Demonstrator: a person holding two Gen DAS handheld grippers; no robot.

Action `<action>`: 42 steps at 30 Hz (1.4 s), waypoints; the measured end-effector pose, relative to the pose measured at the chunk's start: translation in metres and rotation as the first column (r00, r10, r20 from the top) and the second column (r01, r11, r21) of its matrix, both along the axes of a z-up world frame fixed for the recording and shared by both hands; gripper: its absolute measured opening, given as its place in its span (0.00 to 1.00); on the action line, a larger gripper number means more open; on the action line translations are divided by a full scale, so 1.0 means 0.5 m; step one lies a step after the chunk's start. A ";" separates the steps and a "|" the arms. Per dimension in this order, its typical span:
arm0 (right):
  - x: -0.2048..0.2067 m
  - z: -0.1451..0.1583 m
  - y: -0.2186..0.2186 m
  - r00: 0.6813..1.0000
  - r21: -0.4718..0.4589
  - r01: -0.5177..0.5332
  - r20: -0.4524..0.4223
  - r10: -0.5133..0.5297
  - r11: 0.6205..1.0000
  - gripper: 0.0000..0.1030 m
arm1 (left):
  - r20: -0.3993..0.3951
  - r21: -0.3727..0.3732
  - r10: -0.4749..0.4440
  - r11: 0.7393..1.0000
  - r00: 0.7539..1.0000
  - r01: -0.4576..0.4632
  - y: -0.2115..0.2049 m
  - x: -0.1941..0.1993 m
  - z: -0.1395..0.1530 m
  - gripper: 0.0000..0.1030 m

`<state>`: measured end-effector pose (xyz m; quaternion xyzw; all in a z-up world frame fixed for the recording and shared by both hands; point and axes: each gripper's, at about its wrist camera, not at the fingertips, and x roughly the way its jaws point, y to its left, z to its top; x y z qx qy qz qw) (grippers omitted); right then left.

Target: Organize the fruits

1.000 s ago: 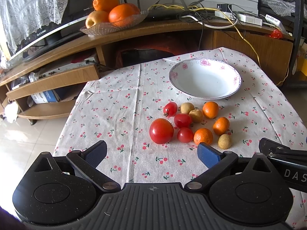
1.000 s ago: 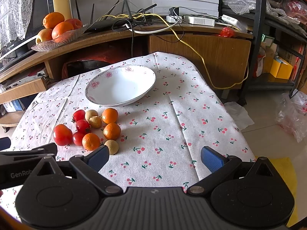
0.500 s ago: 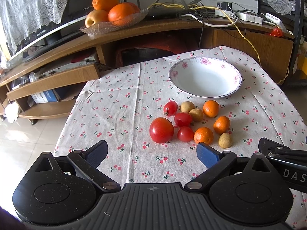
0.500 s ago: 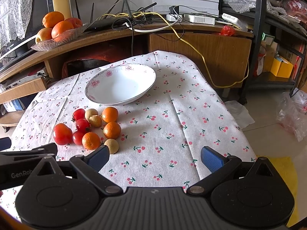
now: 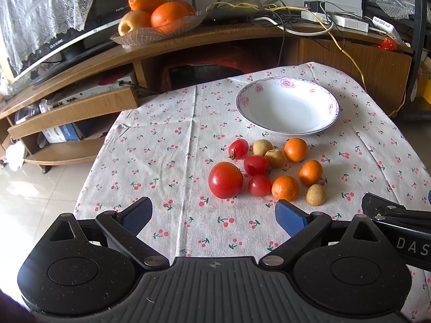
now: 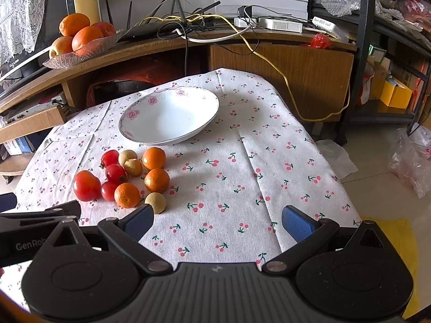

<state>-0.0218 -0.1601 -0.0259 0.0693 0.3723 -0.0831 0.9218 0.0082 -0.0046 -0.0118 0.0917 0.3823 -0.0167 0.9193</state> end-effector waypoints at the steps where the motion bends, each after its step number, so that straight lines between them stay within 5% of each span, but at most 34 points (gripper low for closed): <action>1: 0.000 0.000 0.000 1.000 0.000 0.000 -0.002 0.000 1.000 0.99 | -0.002 0.000 0.001 1.000 1.000 -0.001 -0.002 0.001 -0.002 0.96; 28: 0.010 -0.010 0.007 1.000 -0.001 -0.010 -0.026 0.010 1.000 0.98 | -0.041 -0.003 0.003 1.000 0.999 -0.003 -0.003 0.008 -0.008 0.93; 42: 0.049 -0.027 0.031 0.995 -0.033 -0.096 -0.042 0.095 0.995 0.93 | -0.090 -0.033 0.024 0.999 0.996 -0.027 0.023 0.033 -0.032 0.92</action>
